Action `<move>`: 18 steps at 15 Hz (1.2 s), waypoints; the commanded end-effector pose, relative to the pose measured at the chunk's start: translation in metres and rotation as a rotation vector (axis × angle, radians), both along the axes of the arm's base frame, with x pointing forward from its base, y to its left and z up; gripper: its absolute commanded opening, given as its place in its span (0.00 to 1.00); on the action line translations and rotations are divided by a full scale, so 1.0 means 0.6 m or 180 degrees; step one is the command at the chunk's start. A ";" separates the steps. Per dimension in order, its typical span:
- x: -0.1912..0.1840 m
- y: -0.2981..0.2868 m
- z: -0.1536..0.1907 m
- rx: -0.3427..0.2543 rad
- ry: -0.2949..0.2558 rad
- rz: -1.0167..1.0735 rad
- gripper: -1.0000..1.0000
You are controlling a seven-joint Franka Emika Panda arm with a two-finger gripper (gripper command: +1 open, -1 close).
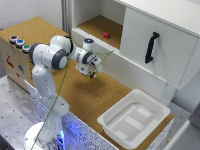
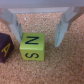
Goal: Put the yellow object on top of the drawer
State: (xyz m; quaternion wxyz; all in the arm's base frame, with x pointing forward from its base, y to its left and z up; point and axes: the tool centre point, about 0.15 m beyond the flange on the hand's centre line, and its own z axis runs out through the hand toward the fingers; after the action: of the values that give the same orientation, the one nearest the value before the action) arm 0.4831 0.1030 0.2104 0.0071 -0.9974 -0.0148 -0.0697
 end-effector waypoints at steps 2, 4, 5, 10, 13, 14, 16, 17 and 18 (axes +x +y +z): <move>0.005 0.021 0.032 -0.0361 0.0198 -0.0380 0.00; -0.010 0.012 0.088 -0.0381 0.0097 -0.0538 0.00; -0.014 0.012 0.119 -0.0397 0.0004 -0.0511 0.00; -0.016 0.046 0.234 -0.0318 -0.0243 0.0139 0.00; -0.023 0.105 0.315 -0.0195 -0.0408 0.0778 0.00; -0.025 0.127 0.345 -0.0151 -0.0457 0.0984 0.00; -0.036 0.175 0.405 -0.0029 -0.0525 0.1361 0.00; -0.044 0.203 0.431 -0.0016 -0.0559 0.1570 0.00; -0.051 0.231 0.455 0.0003 -0.0560 0.1757 0.00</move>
State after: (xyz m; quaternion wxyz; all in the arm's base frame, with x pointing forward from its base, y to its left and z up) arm 0.4768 0.1849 0.3983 -0.0021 -0.9710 -0.1744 -0.1633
